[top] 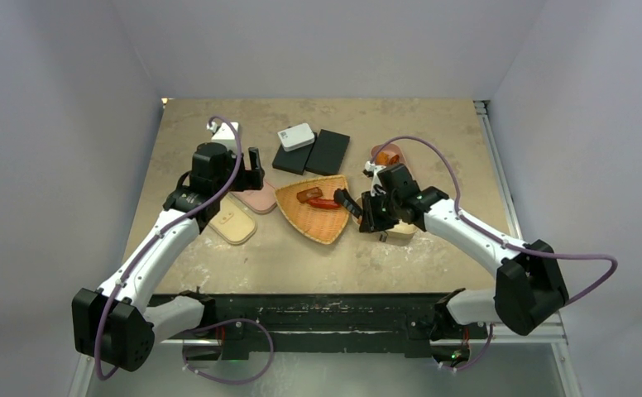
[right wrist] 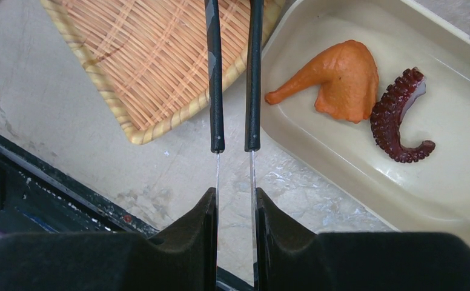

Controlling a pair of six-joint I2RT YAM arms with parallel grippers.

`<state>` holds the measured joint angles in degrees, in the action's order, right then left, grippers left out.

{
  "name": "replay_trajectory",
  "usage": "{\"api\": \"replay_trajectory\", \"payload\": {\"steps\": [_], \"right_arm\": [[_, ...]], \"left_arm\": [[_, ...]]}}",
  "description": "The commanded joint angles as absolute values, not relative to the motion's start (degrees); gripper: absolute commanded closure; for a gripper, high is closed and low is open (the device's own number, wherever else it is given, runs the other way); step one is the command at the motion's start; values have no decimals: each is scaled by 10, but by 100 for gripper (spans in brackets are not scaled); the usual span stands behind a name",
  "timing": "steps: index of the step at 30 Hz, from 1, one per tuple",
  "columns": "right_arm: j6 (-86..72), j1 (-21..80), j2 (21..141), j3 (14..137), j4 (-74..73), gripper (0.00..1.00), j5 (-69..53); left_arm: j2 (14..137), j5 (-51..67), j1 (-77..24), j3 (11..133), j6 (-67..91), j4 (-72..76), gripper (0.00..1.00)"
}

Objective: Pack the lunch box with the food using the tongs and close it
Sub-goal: Pick up the fake food from the plate.

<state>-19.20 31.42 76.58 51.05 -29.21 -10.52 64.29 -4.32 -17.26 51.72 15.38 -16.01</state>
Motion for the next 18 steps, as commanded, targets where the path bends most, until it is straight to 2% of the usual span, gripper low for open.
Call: {"api": "replay_trajectory", "payload": {"steps": [1, 13, 18], "right_arm": [[-170, 311, 763, 506, -281, 75, -131], [-146, 317, 726, 483, -283, 75, -223], [-149, 337, 721, 488, -282, 74, -216]], "left_arm": [[642, -42, -170, 517, 143, -157, 21], [644, -40, -170, 517, 143, -157, 21], [644, -40, -169, 517, 143, -156, 21]]}}
